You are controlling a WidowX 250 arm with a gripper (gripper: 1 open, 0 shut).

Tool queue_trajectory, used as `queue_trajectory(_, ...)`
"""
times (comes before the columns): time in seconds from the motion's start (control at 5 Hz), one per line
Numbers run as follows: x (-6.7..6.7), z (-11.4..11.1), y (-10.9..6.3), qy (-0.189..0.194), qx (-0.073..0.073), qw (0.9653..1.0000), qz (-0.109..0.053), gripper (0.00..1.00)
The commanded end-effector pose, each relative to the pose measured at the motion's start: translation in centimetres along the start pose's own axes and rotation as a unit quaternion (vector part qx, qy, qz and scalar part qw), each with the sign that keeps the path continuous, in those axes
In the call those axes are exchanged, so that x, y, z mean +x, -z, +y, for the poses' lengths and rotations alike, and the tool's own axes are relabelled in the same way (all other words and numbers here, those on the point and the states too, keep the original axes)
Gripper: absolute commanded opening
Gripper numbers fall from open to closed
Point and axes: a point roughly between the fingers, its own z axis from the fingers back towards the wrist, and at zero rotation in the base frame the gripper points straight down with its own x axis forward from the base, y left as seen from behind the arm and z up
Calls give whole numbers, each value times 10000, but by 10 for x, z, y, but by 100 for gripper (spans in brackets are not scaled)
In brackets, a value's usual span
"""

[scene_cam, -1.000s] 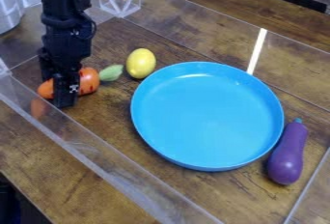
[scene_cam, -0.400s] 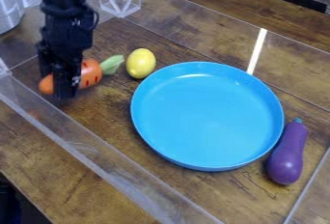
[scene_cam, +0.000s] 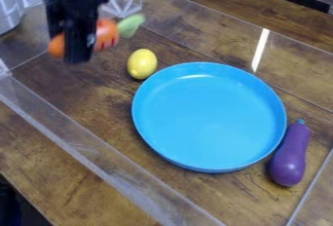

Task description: Put the carrot in the blue tray

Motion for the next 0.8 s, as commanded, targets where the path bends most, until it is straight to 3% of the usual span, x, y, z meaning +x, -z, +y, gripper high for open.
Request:
queue_trajectory(0.0,4,-23,-26,10,183,9986,-486,0)
queue_trajectory(0.2,5,-47,-23,135,140,9983,-556,0)
queue_trajectory(0.6,20,-98,-29,322,33,9963,-793,0)
